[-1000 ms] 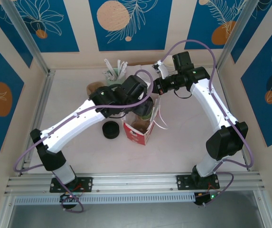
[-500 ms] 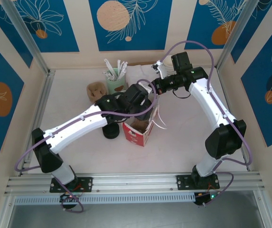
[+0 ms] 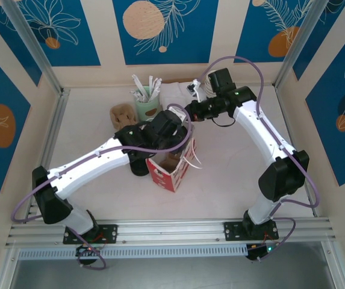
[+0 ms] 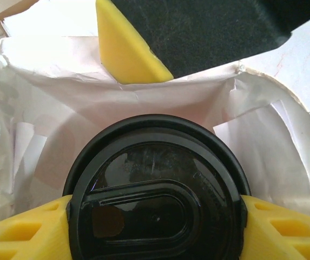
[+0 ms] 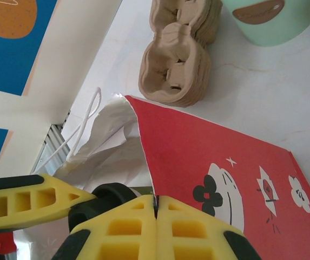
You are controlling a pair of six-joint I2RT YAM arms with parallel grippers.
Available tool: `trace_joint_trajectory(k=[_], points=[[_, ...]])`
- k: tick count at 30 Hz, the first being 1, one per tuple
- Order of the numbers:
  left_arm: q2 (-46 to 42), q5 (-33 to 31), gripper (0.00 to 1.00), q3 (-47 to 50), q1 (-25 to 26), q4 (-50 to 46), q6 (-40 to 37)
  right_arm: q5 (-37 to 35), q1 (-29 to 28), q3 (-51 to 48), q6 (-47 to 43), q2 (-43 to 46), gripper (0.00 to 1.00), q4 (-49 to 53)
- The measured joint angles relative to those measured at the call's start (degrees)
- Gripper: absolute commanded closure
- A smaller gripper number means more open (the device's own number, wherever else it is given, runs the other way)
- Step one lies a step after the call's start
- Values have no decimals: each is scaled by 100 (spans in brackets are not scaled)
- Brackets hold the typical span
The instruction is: Pack the takeout coffee
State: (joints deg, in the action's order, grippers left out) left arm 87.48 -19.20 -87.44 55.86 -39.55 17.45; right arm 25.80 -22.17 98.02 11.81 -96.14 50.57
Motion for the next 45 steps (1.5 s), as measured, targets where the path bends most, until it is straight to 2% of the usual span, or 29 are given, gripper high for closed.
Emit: trace_joint_trajectory(k=[11,24,35,45], points=[[-522,4,38,879,0,101,39,-28,-120,0,-136,2,100,0],[-570,61,39,1097,17,369,-144,350,-216,-107,-680,20,100,-103],[-658,-243,38,1694,173,1025,-463,750,-291,-310,-863,262,100,-295],[-660,-367,40,1812,258,1322,-658,763,-385,-505,-890,601,100,-439]])
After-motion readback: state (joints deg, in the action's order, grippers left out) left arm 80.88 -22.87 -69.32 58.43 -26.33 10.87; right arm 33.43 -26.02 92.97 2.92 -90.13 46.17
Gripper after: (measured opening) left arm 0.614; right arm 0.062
